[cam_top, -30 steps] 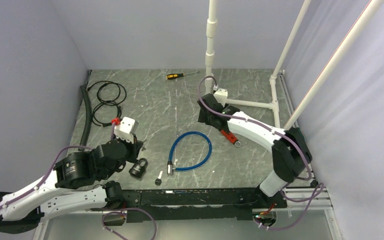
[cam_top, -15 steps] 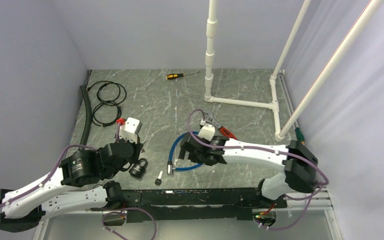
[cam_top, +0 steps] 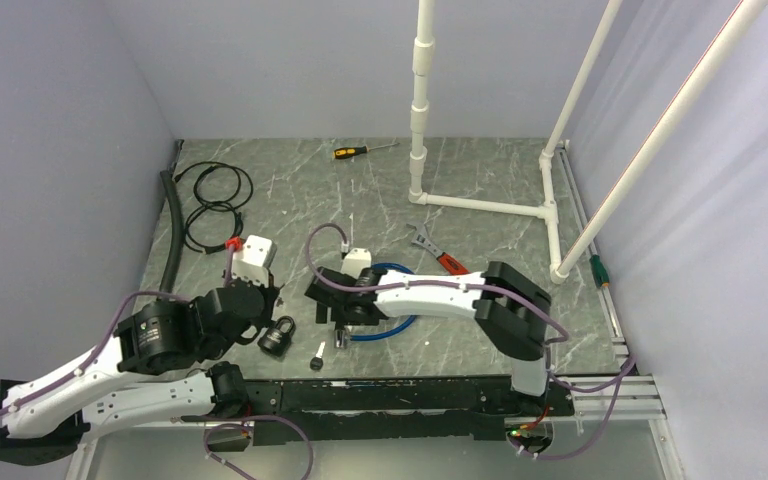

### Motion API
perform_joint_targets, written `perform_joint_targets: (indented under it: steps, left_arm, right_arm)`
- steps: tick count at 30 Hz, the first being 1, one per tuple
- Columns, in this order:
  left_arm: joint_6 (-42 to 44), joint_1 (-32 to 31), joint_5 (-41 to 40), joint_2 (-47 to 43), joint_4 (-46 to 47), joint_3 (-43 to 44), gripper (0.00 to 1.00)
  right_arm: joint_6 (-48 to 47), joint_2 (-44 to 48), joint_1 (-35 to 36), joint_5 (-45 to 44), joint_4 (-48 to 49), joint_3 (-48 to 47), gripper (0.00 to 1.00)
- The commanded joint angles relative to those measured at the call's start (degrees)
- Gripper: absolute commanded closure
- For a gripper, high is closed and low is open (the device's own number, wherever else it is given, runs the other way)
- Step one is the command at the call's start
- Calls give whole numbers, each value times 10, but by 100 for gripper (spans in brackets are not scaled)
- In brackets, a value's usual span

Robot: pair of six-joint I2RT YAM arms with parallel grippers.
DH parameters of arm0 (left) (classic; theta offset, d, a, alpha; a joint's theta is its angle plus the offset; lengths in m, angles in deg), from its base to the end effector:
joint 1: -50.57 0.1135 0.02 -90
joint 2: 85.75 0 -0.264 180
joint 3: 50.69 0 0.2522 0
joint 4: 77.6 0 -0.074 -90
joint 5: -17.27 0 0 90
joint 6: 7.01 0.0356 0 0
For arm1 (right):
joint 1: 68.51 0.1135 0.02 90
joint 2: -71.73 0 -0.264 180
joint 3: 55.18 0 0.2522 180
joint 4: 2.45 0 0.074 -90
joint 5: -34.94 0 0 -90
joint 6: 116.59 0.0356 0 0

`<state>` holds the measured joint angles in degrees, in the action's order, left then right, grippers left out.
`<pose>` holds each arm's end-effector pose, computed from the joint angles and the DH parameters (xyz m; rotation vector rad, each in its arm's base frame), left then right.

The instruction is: Unlock with the key

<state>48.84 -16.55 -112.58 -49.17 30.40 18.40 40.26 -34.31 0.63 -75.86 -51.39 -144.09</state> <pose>0.0595 -0.0822 0.3419 0.2471 2.0782 -0.2781 0.1462 0.3482 0.1949 0.0498 2.6347 0.3363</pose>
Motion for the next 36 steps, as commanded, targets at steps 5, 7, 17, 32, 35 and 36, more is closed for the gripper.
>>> perform_joint_targets:
  steps: [5,7,17,32,35,36]
  left_arm:
    - [-24,-1,-34,-33,-11,22,100]
    - [-21,-1,-34,-41,-7,19,100]
    - [-31,-1,-36,-35,-18,24,100]
    - [-22,-1,-33,-46,-9,23,100]
    - [43,-1,39,-76,67,6,100]
    - [65,-1,66,-91,106,-6,100]
  right_arm:
    - [-9,-85,7,9,-5,-62,28]
    - [-3,-97,11,8,-19,-71,30]
    - [16,-167,42,-18,-127,-157,45]
    - [7,-42,-5,-37,-81,-73,100]
    - [24,15,-13,-64,-77,-54,100]
    - [28,33,-15,-74,-78,-50,100]
